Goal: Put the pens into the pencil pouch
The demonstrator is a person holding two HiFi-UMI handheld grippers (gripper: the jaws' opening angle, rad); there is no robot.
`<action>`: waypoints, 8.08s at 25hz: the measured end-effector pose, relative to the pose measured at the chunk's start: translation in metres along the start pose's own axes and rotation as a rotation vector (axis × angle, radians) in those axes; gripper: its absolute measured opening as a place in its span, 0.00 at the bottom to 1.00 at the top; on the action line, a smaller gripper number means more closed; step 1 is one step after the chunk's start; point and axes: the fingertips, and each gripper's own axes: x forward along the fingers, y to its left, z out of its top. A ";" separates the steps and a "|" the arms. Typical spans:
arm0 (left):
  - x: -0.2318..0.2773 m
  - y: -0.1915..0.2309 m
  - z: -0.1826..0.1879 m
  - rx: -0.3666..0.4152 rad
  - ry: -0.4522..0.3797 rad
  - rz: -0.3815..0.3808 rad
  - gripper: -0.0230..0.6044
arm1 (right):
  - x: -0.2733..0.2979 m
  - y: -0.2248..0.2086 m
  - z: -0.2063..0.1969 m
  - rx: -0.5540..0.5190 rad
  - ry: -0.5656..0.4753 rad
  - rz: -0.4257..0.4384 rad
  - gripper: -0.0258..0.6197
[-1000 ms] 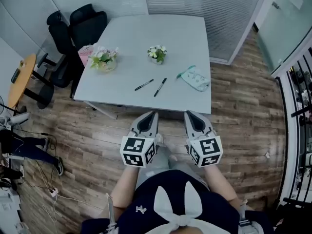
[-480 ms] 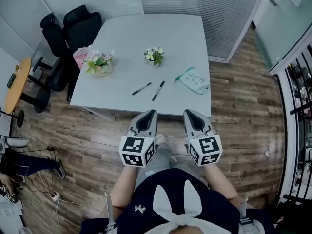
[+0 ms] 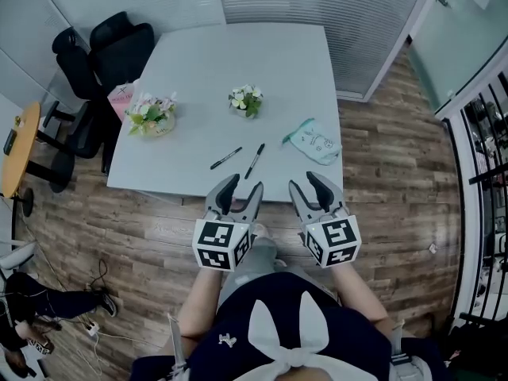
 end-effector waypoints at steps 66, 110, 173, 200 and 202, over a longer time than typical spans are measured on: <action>0.142 0.170 -0.032 -0.116 0.215 0.008 0.38 | 0.242 -0.206 -0.157 0.328 0.583 -0.379 0.37; 0.135 0.156 -0.037 -0.090 0.224 0.016 0.38 | 0.194 -0.141 -0.062 0.477 0.264 -0.060 0.09; 0.124 0.239 -0.224 0.174 0.704 0.069 0.29 | 0.188 -0.083 -0.057 0.481 0.261 0.196 0.10; 0.126 0.223 -0.178 0.079 0.563 0.014 0.17 | 0.186 -0.085 -0.058 0.512 0.253 0.195 0.10; 0.127 0.218 -0.167 0.065 0.537 -0.003 0.16 | 0.185 -0.085 -0.058 0.514 0.251 0.194 0.10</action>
